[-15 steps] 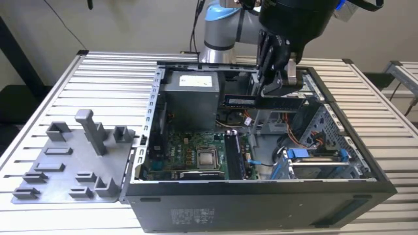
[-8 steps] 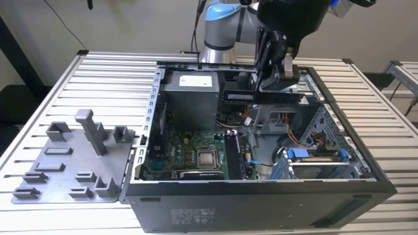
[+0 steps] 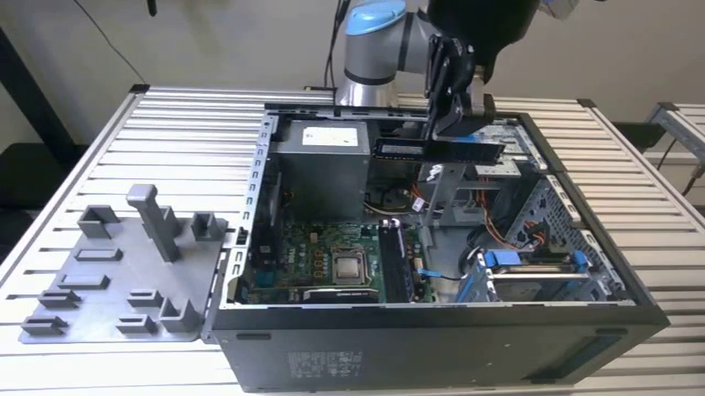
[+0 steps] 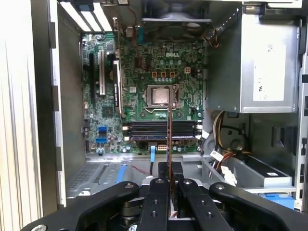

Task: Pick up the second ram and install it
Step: 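Pick up the second ram and move it above second insertion slot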

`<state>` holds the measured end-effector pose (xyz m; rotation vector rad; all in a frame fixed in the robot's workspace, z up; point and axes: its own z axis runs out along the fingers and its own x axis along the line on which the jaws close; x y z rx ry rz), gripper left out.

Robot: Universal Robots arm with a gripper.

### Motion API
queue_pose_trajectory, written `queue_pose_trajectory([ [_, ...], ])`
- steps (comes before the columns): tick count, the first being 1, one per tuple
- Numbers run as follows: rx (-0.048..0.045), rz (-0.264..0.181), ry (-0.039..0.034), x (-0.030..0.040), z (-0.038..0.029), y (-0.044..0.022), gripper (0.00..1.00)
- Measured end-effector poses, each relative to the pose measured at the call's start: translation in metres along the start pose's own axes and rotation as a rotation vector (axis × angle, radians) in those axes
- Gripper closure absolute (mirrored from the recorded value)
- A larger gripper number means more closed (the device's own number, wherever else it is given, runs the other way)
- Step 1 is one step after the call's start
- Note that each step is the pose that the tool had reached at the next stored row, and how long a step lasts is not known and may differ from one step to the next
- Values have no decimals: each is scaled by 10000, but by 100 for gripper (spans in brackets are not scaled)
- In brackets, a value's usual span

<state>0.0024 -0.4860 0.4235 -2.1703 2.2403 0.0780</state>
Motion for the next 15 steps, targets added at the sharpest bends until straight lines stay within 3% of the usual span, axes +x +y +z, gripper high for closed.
queue_pose_trajectory([
  [15,0,0,0,-442,22,14,86],
])
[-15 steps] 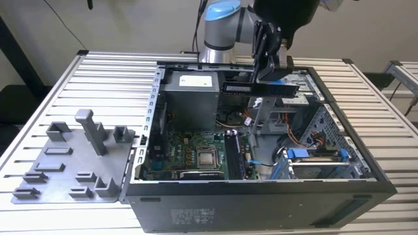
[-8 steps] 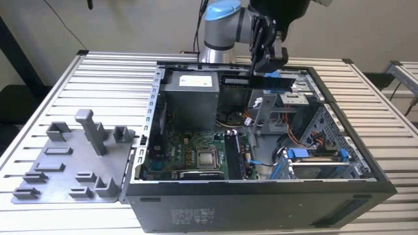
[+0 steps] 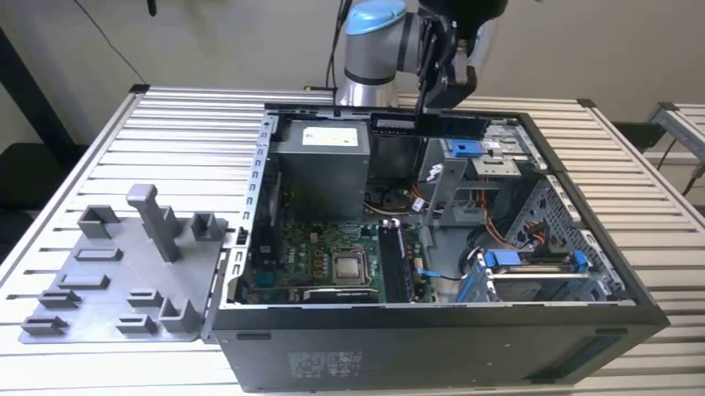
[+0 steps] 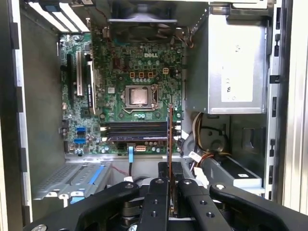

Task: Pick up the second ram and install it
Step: 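Pick up the second ram and move it above second insertion slot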

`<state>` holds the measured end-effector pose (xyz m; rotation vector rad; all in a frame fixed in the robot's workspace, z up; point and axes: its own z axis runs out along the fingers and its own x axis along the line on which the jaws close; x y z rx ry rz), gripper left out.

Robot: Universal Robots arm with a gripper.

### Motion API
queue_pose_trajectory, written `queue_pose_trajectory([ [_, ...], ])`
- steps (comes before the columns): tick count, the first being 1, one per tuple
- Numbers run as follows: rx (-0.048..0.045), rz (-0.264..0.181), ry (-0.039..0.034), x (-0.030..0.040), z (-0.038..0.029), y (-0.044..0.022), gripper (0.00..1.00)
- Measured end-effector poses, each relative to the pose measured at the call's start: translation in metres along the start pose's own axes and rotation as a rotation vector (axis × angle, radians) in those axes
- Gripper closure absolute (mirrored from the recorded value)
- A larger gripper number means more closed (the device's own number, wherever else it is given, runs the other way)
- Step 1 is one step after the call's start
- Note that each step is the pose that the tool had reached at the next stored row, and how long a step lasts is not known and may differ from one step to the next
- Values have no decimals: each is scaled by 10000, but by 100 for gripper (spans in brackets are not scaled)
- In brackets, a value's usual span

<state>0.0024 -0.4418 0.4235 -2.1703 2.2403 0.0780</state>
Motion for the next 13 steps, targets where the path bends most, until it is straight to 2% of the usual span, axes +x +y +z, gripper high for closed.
queue_pose_trajectory([
  [9,0,0,0,-218,11,7,86],
  [13,0,0,1,-270,14,9,86],
])
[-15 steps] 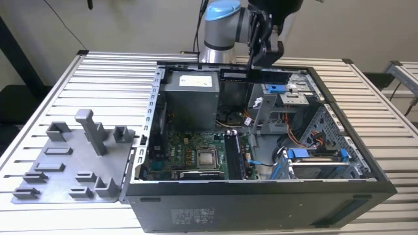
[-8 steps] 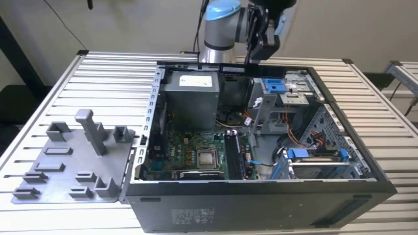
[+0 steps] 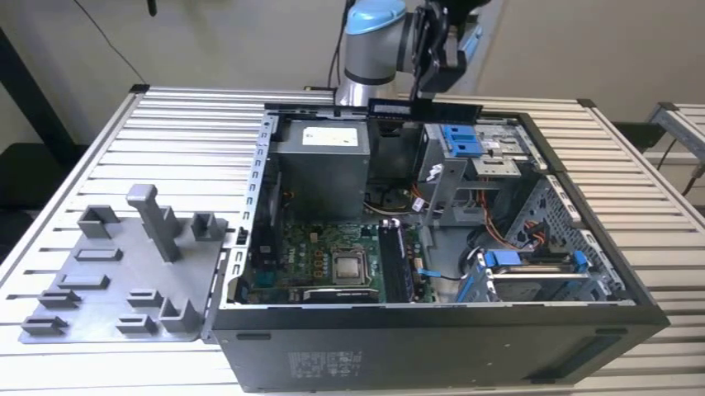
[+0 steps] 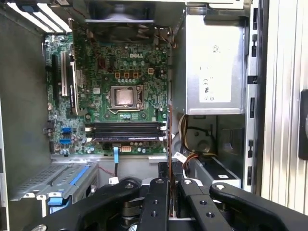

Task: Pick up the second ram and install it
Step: 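Pick up the second ram and move it above second insertion slot, then insert the second ram into the second slot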

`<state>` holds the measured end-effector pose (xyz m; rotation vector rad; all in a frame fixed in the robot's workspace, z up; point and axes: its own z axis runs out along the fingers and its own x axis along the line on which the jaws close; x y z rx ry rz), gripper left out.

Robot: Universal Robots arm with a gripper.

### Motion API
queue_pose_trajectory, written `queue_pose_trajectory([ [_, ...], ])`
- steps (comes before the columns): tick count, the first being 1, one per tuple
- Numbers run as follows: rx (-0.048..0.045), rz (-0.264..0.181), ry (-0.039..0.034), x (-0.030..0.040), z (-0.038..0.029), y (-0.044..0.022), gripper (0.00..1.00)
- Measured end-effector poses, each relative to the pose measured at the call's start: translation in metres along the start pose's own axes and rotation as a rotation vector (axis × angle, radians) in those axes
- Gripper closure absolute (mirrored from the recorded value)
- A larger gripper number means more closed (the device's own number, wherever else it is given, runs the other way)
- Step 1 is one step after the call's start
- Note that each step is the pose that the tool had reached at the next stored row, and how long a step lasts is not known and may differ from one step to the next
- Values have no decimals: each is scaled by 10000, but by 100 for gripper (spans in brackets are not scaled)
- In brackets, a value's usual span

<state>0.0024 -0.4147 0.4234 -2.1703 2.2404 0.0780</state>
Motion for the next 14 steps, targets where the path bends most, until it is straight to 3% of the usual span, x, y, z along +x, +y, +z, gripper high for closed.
queue_pose_trajectory([
  [14,0,9,-2,-14,1,1,86],
])
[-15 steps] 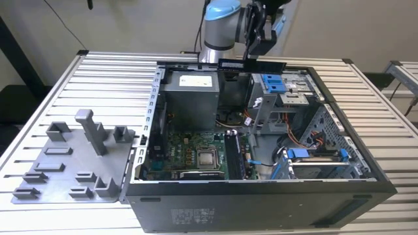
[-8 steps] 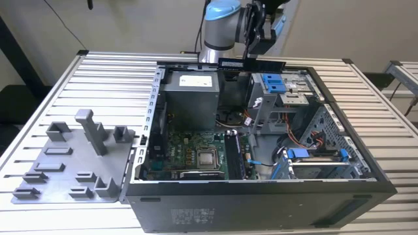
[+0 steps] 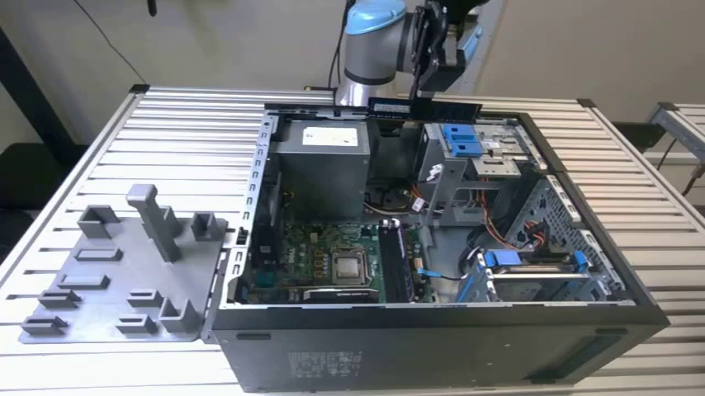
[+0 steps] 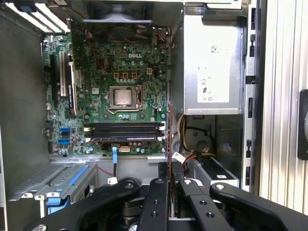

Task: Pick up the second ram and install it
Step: 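Insert the second ram into the second slot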

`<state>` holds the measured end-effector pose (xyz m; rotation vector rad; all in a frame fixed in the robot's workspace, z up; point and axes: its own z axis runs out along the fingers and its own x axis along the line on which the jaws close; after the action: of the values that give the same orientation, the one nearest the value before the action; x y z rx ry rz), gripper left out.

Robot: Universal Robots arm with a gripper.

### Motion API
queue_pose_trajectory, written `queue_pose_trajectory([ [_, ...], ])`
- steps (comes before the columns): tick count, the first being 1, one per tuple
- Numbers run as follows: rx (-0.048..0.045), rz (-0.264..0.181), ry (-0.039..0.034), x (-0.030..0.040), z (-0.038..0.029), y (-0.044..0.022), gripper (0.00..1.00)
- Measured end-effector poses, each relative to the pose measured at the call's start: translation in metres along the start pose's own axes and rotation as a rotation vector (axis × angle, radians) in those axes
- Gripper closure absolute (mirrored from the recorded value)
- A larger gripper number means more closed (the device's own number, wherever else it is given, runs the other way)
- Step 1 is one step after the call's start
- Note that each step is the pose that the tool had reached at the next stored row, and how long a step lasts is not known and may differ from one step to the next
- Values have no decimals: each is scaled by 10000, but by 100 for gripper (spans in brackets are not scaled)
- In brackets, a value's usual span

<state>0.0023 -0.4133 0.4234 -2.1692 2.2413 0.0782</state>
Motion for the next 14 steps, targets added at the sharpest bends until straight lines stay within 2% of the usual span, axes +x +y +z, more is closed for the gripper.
queue_pose_trajectory([
  [3,6,107,-2,0,0,0,86],
  [14,56,1111,-23,0,1,0,86],
])
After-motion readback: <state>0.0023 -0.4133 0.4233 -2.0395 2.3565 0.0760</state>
